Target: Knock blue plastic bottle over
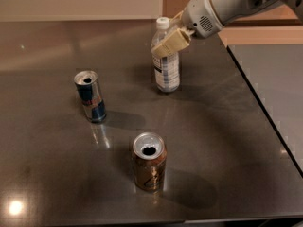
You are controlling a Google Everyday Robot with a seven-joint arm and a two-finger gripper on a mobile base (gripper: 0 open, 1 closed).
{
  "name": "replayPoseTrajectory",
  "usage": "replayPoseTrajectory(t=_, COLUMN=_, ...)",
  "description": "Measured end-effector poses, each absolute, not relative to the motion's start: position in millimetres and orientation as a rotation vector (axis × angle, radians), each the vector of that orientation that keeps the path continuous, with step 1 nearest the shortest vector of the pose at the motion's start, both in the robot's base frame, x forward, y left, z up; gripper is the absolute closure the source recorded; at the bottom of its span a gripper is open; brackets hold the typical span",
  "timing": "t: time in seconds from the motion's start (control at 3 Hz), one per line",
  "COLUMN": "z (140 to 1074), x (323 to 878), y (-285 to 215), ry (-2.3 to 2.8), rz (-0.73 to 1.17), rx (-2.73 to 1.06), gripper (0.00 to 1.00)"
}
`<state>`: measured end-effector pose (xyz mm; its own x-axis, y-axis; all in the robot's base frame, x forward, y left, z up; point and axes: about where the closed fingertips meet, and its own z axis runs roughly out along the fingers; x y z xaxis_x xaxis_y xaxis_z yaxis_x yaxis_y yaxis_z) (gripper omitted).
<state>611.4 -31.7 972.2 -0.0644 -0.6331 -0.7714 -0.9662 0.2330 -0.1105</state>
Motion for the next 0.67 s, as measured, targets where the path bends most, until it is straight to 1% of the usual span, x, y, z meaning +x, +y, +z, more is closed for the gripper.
replayPoseTrajectory(t=0.33, z=980.1, x=597.0, y=-51.7, ry=1.824, rz=0.453, rx=-1.575, gripper=1.00)
replayPoseTrajectory(t=0.67, z=975.4, x=583.8, y=-67.8, ry=1.869, rz=0.337, rx=-1.694, gripper=1.00)
